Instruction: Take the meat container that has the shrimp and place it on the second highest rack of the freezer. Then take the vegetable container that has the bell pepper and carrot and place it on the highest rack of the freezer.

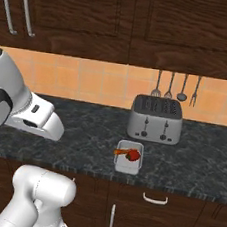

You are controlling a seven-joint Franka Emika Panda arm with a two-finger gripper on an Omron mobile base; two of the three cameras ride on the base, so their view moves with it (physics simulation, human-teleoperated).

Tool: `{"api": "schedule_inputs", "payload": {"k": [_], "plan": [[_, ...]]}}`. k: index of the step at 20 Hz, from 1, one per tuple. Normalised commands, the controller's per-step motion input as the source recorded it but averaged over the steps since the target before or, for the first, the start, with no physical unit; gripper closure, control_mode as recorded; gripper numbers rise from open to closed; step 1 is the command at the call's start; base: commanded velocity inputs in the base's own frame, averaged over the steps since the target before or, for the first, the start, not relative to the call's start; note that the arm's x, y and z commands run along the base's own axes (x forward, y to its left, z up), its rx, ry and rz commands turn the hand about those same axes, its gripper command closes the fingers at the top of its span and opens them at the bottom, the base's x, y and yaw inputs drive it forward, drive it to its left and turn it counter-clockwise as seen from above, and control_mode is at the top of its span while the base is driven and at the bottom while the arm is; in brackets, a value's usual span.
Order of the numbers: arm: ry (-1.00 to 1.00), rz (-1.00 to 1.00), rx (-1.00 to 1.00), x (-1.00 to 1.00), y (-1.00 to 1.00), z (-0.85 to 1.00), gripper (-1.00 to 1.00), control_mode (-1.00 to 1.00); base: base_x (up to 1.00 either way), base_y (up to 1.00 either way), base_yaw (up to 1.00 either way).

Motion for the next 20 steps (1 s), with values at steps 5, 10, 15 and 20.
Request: {"api": "schedule_inputs", "payload": {"k": [5, 10, 15, 20], "plan": [[0.0, 0.0, 0.0, 0.0, 0.0, 0.0, -1.0, 1.0, 0.36, 0.21, 0.1], [0.0, 0.0, 0.0, 0.0, 0.0, 0.0, -1.0, 1.0, 0.44, 0.24, 0.08], [0.01, -0.18, 0.04, -0.04, -0.39, -0.13, -1.0, -1.0, 0.05, 0.02, 0.0], [0.03, -0.56, 0.13, 0.02, -0.69, -0.12, -1.0, -1.0, 0.0, 0.0, 0.0]]}}
